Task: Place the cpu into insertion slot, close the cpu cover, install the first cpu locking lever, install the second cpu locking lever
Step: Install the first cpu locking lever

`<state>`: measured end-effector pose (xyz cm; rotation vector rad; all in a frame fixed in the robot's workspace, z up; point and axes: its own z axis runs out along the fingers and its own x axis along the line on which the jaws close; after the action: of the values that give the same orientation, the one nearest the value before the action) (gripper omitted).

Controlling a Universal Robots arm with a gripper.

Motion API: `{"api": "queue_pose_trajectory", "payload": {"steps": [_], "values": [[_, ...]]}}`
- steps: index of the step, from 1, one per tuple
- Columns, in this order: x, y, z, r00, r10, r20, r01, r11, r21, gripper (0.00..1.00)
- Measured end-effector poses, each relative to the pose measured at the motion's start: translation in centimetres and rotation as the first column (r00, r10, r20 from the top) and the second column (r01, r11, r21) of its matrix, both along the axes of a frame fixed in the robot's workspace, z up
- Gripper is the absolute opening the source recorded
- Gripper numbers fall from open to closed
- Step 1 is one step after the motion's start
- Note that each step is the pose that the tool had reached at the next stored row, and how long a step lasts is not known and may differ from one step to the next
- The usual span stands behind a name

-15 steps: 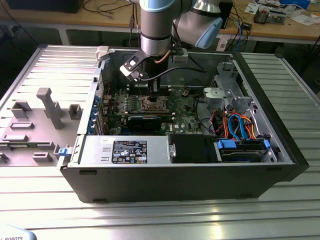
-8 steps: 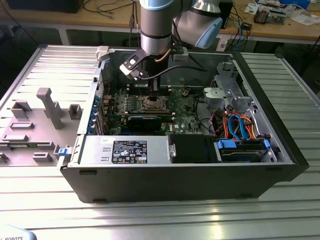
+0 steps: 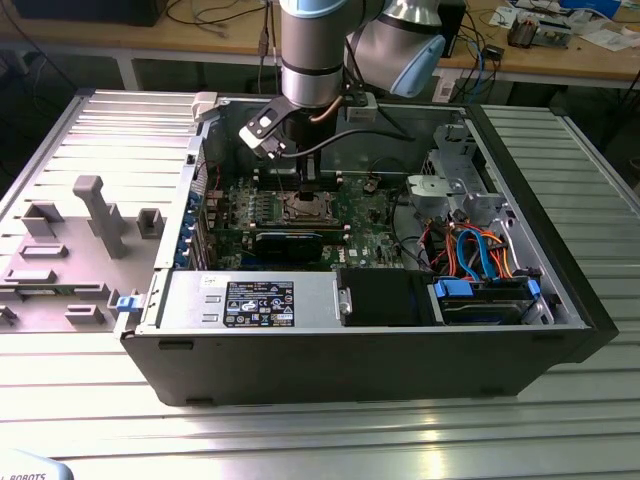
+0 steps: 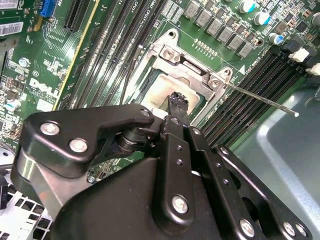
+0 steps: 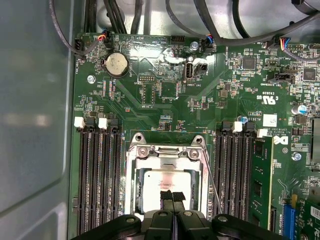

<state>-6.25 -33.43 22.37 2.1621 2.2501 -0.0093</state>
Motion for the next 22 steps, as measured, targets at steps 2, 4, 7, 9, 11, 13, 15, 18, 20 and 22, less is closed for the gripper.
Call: {"api": "queue_pose_trajectory", "payload": {"steps": [2,4,7,9,11,13,15,18,20,22], "values": [[0.00,0.00,0.01,1.0000,0.000,0.0000,0.000,1.0000,0.0000,0.11],[0.00,-0.01,0.11,1.0000,0.000,-0.0001,0.000,1.0000,-0.0003,0.11],[0.00,0.00,0.56,1.0000,0.000,0.0000,0.000,1.0000,0.0000,0.11],[0.00,0.00,0.93,1.0000,0.000,0.0000,0.000,1.0000,0.0000,0.11],[0.00,0.00,1.05,1.0000,0.000,0.0000,0.000,1.0000,0.0000,0.11],[0.00,0.00,1.20,1.0000,0.000,0.0000,0.000,1.0000,0.0000,0.11],[0.00,0.00,1.35,1.0000,0.000,0.0000,0.000,1.0000,-0.0001,0.11],[0.00,0.00,1.65,1.0000,0.000,0.0000,0.000,1.0000,0.0000,0.11],[0.00,0.00,1.80,1.0000,0.000,0.0000,0.000,1.0000,0.0000,0.11],[0.00,0.00,1.94,1.0000,0.000,0.0000,0.000,1.0000,-0.0001,0.11]]}}
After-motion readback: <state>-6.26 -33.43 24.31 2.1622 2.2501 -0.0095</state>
